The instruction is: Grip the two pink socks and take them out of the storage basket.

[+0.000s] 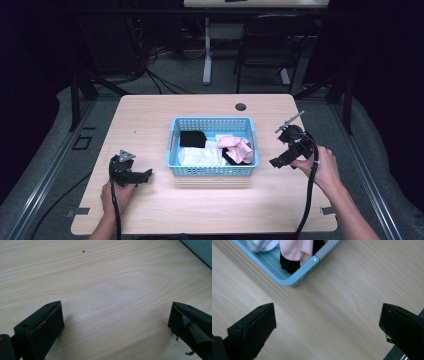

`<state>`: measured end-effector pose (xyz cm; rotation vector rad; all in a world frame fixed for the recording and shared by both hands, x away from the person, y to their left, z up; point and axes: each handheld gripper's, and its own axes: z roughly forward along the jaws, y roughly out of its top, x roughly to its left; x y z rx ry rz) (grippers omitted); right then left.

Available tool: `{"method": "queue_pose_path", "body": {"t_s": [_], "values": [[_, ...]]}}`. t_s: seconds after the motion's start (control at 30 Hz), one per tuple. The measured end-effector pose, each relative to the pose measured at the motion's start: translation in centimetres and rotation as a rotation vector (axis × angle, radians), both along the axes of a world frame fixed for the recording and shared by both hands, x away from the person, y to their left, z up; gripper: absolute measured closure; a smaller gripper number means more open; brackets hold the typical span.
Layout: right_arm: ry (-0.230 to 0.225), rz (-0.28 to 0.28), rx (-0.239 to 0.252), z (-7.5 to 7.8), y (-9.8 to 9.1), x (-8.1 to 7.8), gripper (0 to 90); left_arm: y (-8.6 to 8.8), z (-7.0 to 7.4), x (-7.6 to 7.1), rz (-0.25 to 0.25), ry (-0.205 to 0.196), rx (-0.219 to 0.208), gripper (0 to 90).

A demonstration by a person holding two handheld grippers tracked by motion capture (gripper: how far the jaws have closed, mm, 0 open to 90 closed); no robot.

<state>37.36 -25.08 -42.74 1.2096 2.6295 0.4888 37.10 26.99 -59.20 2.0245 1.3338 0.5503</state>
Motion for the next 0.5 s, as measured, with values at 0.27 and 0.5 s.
{"method": "queue_pose_path", "body": {"t_s": [0.27,0.5], "values": [[-0.011,0.056,-0.009,1.5,3.0,1.5,0.4,0.0,0.0,0.0,0.001,0.000,0.001,0.0],[-0.008,0.105,-0.009,2.0,6.0,3.3,0.3,0.0,0.0,0.0,0.000,0.001,0.001,0.0]]}}
